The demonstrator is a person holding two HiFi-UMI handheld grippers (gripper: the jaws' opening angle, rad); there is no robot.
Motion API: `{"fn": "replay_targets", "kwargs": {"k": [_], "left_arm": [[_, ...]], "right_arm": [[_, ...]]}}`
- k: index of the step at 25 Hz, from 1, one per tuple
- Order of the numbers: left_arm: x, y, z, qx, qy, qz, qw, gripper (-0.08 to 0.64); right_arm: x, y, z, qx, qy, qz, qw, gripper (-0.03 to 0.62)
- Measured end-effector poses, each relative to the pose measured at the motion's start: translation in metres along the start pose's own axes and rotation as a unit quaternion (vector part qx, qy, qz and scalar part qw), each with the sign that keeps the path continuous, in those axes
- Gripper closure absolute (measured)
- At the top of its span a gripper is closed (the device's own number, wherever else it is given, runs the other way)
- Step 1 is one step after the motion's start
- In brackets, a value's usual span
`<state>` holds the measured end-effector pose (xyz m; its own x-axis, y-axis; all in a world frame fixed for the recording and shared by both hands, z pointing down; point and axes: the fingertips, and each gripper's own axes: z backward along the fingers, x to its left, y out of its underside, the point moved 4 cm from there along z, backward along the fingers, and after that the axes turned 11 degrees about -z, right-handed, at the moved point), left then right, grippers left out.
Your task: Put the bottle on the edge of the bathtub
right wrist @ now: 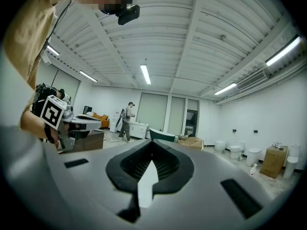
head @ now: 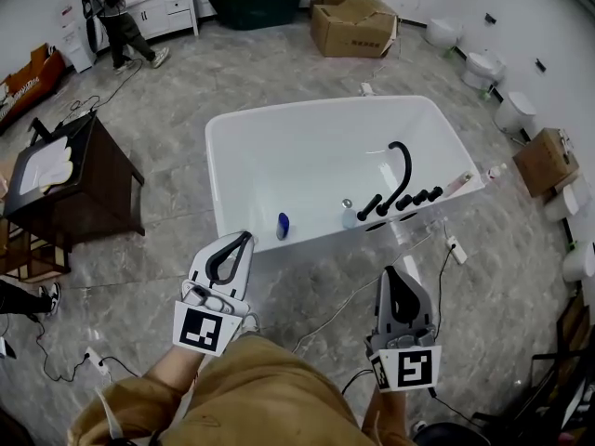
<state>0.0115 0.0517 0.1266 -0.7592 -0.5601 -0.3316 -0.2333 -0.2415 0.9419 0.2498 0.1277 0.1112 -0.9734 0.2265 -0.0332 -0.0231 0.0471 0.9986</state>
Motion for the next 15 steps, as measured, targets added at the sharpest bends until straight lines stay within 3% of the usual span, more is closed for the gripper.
{"fn": "replay_targets", "kwargs": {"k": [15], "left_arm": [[0.007,0.005,0.030,0.017,-0.029,0.004,0.9994,0.552]], "right_arm": [[0.019,0.005,-0.007,0.003,-0.033,0.002,0.999,0.588]]}}
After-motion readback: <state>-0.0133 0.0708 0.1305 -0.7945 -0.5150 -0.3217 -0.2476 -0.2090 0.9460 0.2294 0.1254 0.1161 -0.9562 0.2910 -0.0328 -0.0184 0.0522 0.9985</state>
